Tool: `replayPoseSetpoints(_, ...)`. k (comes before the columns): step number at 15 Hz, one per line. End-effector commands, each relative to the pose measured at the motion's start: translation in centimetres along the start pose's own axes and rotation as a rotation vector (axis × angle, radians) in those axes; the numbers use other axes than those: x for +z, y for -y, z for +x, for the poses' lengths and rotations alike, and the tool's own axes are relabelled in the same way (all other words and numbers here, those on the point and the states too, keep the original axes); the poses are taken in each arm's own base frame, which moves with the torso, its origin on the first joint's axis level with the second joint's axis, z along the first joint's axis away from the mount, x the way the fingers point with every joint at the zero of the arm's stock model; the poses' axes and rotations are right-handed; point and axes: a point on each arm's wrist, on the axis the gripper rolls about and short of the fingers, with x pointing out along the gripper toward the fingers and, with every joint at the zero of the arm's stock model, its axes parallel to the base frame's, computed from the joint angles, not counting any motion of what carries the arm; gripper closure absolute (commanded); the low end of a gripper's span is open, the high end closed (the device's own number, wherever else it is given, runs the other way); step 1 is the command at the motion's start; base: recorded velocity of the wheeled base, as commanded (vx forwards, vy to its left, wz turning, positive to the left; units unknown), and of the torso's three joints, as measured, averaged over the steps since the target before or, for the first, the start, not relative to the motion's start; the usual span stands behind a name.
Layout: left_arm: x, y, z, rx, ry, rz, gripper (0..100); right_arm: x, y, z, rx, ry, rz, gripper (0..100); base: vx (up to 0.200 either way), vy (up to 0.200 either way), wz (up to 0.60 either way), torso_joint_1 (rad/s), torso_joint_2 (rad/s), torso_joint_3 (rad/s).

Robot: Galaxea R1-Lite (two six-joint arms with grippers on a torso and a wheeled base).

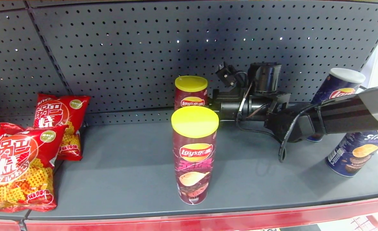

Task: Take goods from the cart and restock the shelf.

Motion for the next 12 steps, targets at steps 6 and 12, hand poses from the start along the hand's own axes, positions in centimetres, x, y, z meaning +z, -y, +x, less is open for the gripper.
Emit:
replayPoseSetpoints(6, 0.1, 0.0, 0.0, 0.0, 0.0, -0.001, 0, -0.5, -0.3, 0.6, 0.014, -0.009, -0.003, 0, 0.0, 0.0, 0.0, 0.0, 0.0, 0.0)
replayPoseSetpoints(12, 0.0, 0.0, 0.0, 0.001, -0.002, -0.001, 0, -1.0, 0.2, -0.6, -0.011, -0.022, 0.003, 0, 0.0, 0.0, 0.0, 0.0, 0.0, 0.0)
